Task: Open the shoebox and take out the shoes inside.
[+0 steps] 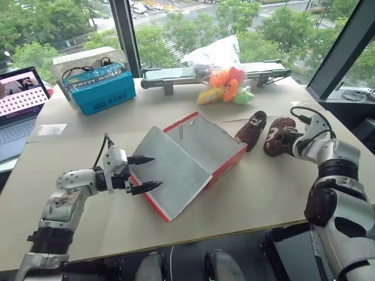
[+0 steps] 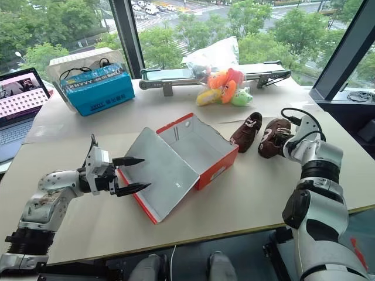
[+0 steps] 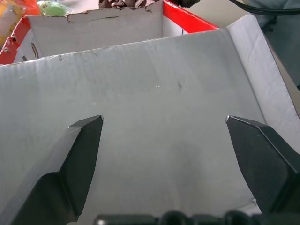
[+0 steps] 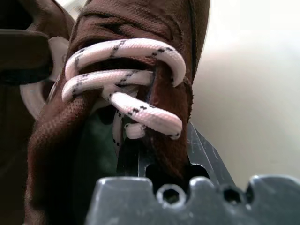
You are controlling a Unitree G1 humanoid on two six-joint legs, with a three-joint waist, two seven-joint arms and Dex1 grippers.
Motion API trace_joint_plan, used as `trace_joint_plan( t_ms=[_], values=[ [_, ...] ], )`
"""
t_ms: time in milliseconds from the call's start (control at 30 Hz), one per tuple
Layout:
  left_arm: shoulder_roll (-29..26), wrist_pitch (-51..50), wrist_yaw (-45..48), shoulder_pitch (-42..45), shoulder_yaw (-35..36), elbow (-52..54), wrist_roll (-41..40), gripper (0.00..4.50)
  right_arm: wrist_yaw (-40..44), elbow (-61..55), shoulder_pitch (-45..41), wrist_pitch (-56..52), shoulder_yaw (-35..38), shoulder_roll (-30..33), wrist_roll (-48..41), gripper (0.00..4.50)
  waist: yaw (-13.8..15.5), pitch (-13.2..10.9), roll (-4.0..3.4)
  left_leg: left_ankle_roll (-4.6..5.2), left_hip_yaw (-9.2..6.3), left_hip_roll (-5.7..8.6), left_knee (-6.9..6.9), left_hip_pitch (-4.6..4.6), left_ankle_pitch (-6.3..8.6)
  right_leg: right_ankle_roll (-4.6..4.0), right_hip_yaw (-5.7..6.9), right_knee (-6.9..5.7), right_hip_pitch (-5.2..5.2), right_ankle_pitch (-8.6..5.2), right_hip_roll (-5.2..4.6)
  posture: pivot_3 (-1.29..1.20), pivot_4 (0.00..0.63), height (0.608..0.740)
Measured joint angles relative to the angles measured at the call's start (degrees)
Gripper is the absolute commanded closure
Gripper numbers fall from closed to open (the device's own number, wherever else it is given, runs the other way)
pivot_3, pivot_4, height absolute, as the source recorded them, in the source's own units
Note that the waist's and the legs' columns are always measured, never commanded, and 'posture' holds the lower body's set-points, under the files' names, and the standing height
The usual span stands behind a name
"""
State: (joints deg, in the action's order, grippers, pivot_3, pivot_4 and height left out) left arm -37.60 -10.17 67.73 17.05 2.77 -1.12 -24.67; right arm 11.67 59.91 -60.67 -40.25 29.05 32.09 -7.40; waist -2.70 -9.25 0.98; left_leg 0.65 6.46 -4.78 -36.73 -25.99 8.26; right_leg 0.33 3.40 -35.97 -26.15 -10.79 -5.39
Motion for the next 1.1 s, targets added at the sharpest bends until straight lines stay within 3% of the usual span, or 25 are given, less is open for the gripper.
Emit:
trace_joint_plan(
  t_ms=[133,167,367,467,533,633,767,900,1100],
  values=[
    [0.0,0.1,0.0,-0.1,0.0,0.0,0.0,0.0,0.0,3.7,-1.8,2.6,-1.5,-0.2,-0.4,4.36,-0.3,0.0,0.04,0.0,0.06,0.01,0.0,0.18,0.0,0.0,-0.23,-0.02,0.07,0.01,0.05,0.0,0.15,0.74],
    [0.0,0.1,0.0,-0.3,0.1,0.1,0.0,0.0,0.0,4.3,-2.1,3.1,-1.8,-0.4,-0.5,3.51,-0.4,0.0,0.05,0.0,0.06,0.0,0.0,0.2,0.0,0.0,-0.26,-0.02,0.08,0.01,0.06,0.0,0.15,0.74],
    [0.1,0.2,-0.3,-1.2,0.0,0.2,0.1,0.0,-0.4,8.2,-5.3,5.7,-2.9,-2.8,-1.2,1.69,-1.2,0.0,0.05,0.0,0.12,0.01,0.12,0.28,0.0,-0.01,-0.43,-0.08,0.02,0.01,0.12,0.0,0.15,0.74],
    [0.1,0.2,-0.4,-1.2,0.0,0.2,0.1,0.0,-0.9,9.4,-5.8,6.8,-3.0,-2.7,-1.9,0.47,-1.2,0.0,0.05,0.0,0.16,0.02,0.13,0.28,0.0,0.0,-0.45,-0.06,0.02,0.01,0.1,0.0,0.15,0.74],
    [0.1,0.2,-0.6,-1.2,0.0,0.2,0.1,0.0,-1.0,9.6,-5.8,6.9,-3.7,-2.5,-1.9,0.03,-1.2,0.0,0.05,0.0,0.17,0.02,0.13,0.28,0.0,0.02,-0.47,-0.06,0.01,0.02,0.09,0.0,0.15,0.74],
    [0.1,0.2,-0.7,-1.3,0.0,0.2,0.1,0.0,-0.7,8.6,-5.8,5.7,-5.3,-0.9,-1.8,0.03,-1.1,0.0,0.05,0.0,0.18,0.03,0.13,0.28,0.01,0.02,-0.49,-0.06,-0.02,0.02,0.08,0.0,0.15,0.74],
    [0.1,0.2,-0.8,-1.3,0.1,0.5,0.1,0.0,0.2,-1.5,-4.9,-1.6,-6.1,1.0,-3.1,0.03,-0.8,0.0,0.04,0.0,0.18,0.02,0.18,0.26,0.01,0.01,-0.52,-0.05,-0.06,0.02,0.09,0.0,0.15,0.74],
    [-0.2,0.1,-0.8,-1.7,0.3,1.1,0.0,0.0,0.1,-28.9,5.4,-17.8,-4.8,2.2,-7.7,0.03,0.2,0.0,0.04,0.0,0.17,0.01,0.32,0.3,0.01,-0.01,-0.52,-0.03,-0.07,0.0,0.1,0.0,0.15,0.74],
    [-0.4,0.0,-1.1,-1.9,0.5,1.6,0.0,0.0,0.3,-53.0,14.8,-31.6,-3.9,2.7,-12.1,0.03,0.6,0.0,0.05,-0.16,0.22,0.03,0.29,0.41,0.1,-0.08,-0.56,-0.02,-0.02,-0.04,0.08,0.0,0.15,0.74]
  ],
)
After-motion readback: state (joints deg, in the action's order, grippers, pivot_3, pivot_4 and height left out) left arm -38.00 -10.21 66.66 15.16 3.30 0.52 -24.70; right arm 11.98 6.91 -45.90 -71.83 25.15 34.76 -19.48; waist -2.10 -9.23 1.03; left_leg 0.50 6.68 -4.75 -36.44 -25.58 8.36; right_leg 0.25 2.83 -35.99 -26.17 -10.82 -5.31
